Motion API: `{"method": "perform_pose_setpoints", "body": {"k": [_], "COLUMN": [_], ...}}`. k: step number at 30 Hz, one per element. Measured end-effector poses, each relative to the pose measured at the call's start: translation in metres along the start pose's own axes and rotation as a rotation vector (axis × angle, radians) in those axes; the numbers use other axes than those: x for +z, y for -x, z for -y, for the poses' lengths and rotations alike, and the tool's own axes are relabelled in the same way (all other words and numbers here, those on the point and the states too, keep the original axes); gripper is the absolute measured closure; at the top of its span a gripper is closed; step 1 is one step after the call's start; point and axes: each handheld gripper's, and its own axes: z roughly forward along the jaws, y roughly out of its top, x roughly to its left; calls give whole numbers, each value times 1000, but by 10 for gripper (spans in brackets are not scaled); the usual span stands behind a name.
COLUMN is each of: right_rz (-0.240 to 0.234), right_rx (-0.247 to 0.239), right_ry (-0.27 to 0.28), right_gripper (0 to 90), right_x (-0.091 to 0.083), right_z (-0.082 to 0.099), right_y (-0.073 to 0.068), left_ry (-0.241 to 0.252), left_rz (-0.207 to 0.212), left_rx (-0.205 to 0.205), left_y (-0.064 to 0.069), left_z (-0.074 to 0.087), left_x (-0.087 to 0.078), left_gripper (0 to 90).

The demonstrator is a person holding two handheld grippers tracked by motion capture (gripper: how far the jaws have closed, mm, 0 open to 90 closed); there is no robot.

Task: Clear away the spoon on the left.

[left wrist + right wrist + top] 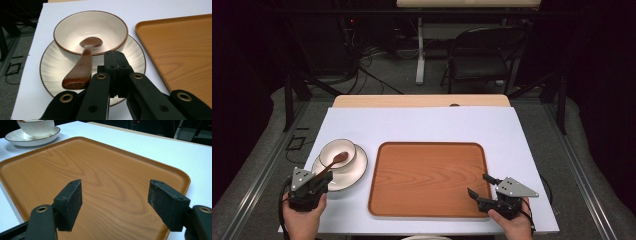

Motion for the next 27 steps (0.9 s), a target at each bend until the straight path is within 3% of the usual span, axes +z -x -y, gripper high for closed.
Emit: {"method": "perform_pose_setpoints", "body": {"k": [14,27], "right_rz": [-2,-1], "right_rx": [2,-7], "right_ry": [-5,-10], "right_gripper": [272,271], "right_x": [1,1], "right_z": [0,0], "right_y": [0,-1], "left_ry": [12,18], "left_rz": [-64,-120], "left_rx": [-37,-54], "left_y": [-26,-49], "left_z": [1,-7], "left_x": [0,11], "left_gripper": [900,900]}}
